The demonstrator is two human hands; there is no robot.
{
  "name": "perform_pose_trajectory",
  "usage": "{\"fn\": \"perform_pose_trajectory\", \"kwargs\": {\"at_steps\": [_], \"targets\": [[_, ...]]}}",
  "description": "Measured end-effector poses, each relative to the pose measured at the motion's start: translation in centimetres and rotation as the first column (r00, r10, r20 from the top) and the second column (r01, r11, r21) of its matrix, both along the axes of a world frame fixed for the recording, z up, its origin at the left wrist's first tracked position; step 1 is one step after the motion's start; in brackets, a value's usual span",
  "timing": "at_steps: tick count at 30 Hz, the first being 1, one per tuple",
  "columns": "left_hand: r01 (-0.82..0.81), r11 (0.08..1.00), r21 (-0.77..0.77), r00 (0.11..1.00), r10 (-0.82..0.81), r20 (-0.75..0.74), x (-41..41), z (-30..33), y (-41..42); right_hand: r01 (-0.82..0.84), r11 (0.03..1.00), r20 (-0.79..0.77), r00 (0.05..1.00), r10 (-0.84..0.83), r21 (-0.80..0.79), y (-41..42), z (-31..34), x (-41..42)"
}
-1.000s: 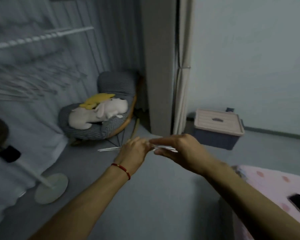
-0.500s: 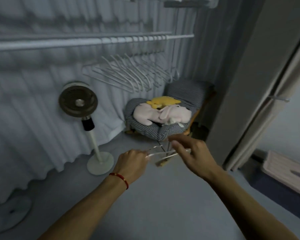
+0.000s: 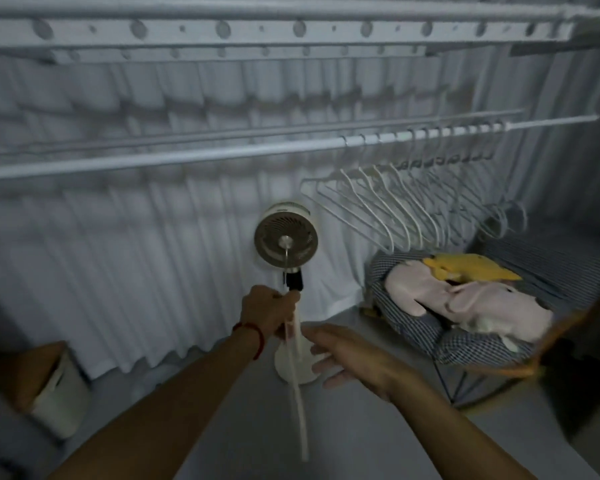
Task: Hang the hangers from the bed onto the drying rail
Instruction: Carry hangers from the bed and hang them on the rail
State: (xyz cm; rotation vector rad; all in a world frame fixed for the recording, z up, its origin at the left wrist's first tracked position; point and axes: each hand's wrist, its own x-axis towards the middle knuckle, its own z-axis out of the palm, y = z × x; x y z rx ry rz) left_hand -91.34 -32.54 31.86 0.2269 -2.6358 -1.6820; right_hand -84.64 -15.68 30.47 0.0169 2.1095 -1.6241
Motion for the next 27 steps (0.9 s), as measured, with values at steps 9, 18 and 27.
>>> {"fn": "perform_pose_trajectory", "kwargs": {"at_steps": [9,18,27], "targets": [[-0.143,0.989,0.034,0.982,0.146,-0.124,-7.5,6.8,5.2,-0.012,0.991,0.014,1.000,0.014,-0.132,2.8,4.1,-6.6],[-0.157,0.919,-0.362,0.898,-0.020,-0.439,-14.7,11.5,3.3,0.009,0.999,-0.142,0.990,-0.016,-0.048,6.3,10.3,-12.7],[-0.510,0.494,-0.704,0.672,-0.282,-0.685,-21.5,13.7,-1.1,0.021,1.000,-0.182,0.983,-0.018,0.013,5.9,13.6,-18.8]]}}
